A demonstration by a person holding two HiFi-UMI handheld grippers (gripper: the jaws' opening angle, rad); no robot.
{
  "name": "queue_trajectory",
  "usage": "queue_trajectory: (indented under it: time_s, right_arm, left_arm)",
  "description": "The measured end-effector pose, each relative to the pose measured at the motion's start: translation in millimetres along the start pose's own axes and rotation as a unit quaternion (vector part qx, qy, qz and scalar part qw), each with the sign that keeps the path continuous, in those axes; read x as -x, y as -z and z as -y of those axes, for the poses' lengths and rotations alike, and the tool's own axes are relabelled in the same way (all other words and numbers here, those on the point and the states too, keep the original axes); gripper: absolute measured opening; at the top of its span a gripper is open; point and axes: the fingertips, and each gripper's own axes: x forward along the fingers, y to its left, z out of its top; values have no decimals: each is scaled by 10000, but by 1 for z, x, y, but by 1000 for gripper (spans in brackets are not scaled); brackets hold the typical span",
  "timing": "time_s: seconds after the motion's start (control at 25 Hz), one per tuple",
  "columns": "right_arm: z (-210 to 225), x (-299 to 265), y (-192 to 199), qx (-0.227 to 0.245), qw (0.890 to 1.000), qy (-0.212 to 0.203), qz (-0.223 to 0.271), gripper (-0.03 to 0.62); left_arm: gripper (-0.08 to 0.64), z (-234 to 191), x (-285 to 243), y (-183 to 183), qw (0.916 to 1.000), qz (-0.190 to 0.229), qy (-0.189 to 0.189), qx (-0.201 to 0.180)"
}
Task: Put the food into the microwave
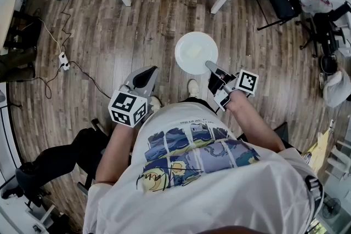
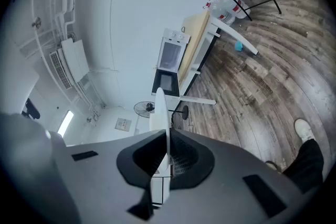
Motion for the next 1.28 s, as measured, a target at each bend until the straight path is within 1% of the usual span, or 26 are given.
queue_trajectory:
  time_s: [0.24, 0.36, 0.48, 0.56, 0.64, 0.76, 0.92, 1.0, 1.12, 1.28]
  right_arm:
    - [-13, -17, 49, -38, 9997, -13, 222, 12]
    - [-14, -16, 59, -109, 9991, -20, 406, 12]
    - [-12, -13, 61, -161, 9988, 26, 455, 12]
    - [-10, -13, 53, -166, 9989, 106, 434, 12]
    - [-10, -15, 34, -89, 9990, 179, 396, 12]
    - [-10, -21, 2, 55, 9993, 142, 339, 12]
    - [-8, -36, -29, 96, 9995, 10, 300, 12]
    - [-5, -42, -43, 82, 9996, -10, 263, 12]
    - [1, -53, -59, 21, 9998, 27, 183, 12]
    - [3, -72, -76, -144, 9997, -42, 199, 12]
  left_arm:
    - [6, -14, 47, 21, 9996, -130, 240, -89]
    - [6, -19, 54, 26, 9990, -183, 367, -153]
    - [6, -20, 50, 25, 9988, -180, 419, -171]
    - [6, -20, 41, 18, 9989, -146, 426, -141]
    - [6, -18, 26, 6, 9990, -89, 416, -101]
    - [6, -13, 5, -11, 9990, -83, 412, -158]
    - [6, -19, -17, -28, 9988, -124, 353, -309]
    - [6, -21, -31, -37, 9990, -101, 281, -346]
    - [6, -28, -47, -50, 9994, -22, 182, -277]
    - [6, -41, -58, -57, 9993, -120, 187, -301]
